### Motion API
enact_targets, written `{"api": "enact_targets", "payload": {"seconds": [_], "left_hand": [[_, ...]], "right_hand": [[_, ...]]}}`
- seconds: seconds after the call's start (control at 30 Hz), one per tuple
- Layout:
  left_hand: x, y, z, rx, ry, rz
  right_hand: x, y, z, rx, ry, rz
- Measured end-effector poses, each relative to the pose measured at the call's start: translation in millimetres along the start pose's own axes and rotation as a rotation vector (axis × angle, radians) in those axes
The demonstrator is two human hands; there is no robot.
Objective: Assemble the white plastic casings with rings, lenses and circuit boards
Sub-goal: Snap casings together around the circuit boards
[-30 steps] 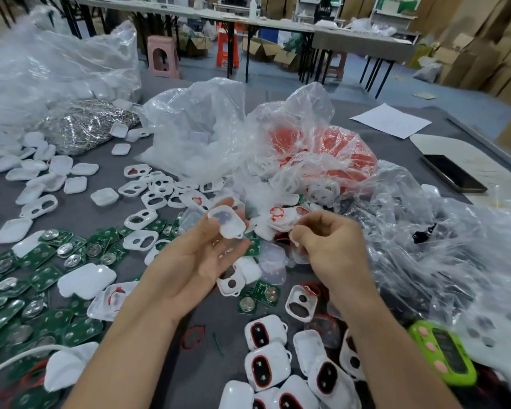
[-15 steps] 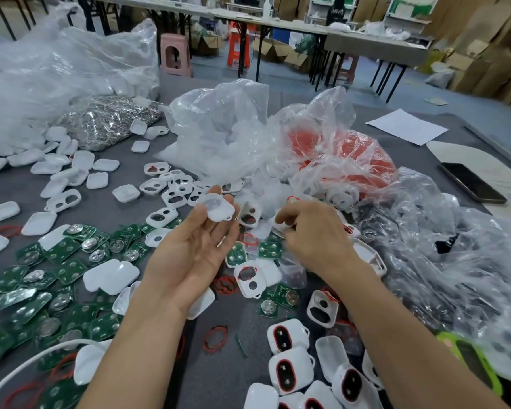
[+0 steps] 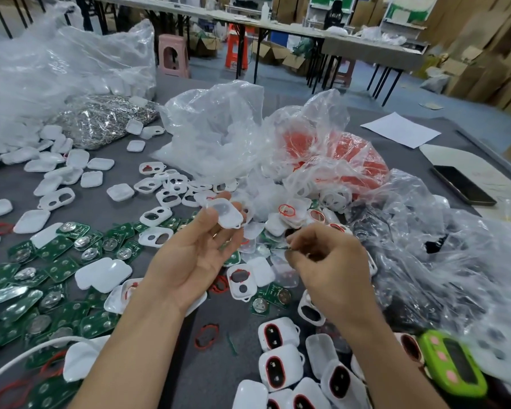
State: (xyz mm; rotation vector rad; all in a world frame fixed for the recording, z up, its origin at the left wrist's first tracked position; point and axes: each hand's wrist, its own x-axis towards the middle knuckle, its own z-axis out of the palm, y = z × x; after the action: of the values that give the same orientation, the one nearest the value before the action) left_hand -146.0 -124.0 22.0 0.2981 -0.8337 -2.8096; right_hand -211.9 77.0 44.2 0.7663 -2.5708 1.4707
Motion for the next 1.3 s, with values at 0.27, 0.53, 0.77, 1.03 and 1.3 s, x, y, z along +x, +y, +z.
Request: {"api": "enact_targets", "payload": {"seconds": [0.27, 0.53, 0.77, 1.03, 1.3], "left_hand": [[0, -20, 9, 0.200, -0.160, -0.113], [0, -29, 16, 0.219, -0.204, -0.149], [-3, -30, 17, 0.249, -0.247, -0.173], [-7, -31, 17, 0.306, -0.323, -0.293], [-6, -38, 16, 0.442, -0.384, -0.364]], "right_hand": [[-16, 20, 0, 0.480, 0.080, 0.110], [-18, 12, -4, 0.529, 0.124, 0.119], [-14, 11, -7, 0.554, 0.069, 0.271], [-6, 4, -36, 0.889, 0.025, 0.284], [-10, -2, -34, 0.730, -0.140, 0.213]]}}
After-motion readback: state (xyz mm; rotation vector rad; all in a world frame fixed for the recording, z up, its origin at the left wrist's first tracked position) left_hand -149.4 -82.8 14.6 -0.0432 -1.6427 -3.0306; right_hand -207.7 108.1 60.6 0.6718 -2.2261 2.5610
